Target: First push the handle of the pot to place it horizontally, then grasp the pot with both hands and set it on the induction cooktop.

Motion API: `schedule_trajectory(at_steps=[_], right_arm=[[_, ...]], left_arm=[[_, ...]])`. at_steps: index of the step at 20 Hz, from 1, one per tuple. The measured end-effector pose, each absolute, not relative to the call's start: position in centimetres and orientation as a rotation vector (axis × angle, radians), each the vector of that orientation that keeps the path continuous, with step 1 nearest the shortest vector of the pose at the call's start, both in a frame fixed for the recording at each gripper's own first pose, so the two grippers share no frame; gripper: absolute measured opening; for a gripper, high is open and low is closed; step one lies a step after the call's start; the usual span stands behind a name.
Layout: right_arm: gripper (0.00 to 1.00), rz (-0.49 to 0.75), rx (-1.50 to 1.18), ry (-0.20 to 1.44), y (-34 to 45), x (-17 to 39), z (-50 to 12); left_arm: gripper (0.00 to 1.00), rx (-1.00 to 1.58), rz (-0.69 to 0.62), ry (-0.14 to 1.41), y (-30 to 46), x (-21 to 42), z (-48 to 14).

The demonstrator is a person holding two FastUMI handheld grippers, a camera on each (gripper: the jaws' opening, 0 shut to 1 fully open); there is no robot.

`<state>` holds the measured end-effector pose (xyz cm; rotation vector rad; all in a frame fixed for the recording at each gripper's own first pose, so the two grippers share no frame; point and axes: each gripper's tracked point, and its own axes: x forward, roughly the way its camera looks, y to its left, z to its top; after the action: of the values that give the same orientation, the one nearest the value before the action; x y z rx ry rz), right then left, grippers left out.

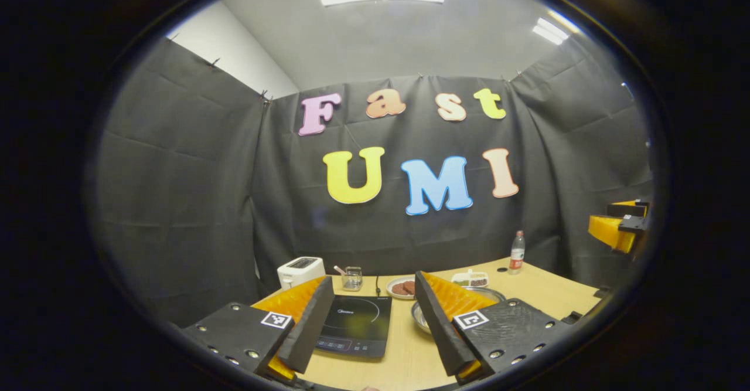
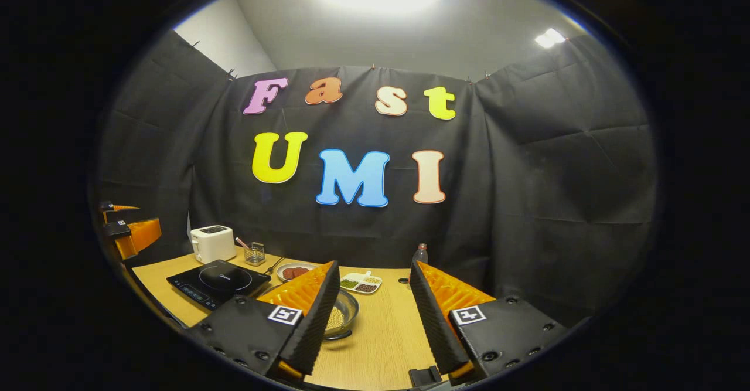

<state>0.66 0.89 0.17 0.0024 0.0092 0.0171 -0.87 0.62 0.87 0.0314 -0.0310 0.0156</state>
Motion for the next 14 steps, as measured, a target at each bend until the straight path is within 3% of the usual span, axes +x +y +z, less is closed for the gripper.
schedule_trajectory(at_steps=[1,4,7,9,11,14], right_arm=[[0.74,0.015,0.004,0.008,0.8,0.6,0.2],[0.51,0.020,0.011,0.014,1.1,0.7,0.1],[0.49,0.028,0.014,0.031,1.5,0.6,-0.2],[0.22,0.032,0.020,0.028,1.7,0.8,-0.1],[0.18,0.038,0.014,0.036,2.3,1.1,-0.1],[0.02,0.042,0.015,0.028,2.8,1.1,-0.2]], left_arm=[[0.82,0.031,0.015,-0.031,0.7,-0.8,0.8],[0.82,0.031,0.015,-0.031,0.7,-1.0,0.8],[0.82,0.034,0.019,-0.034,1.1,-0.9,1.0],[0.82,0.035,0.021,-0.036,1.2,-0.9,0.9],[0.82,0.035,0.021,-0.039,1.6,-0.7,1.0],[0.82,0.031,0.025,-0.040,2.2,-0.5,1.0]])
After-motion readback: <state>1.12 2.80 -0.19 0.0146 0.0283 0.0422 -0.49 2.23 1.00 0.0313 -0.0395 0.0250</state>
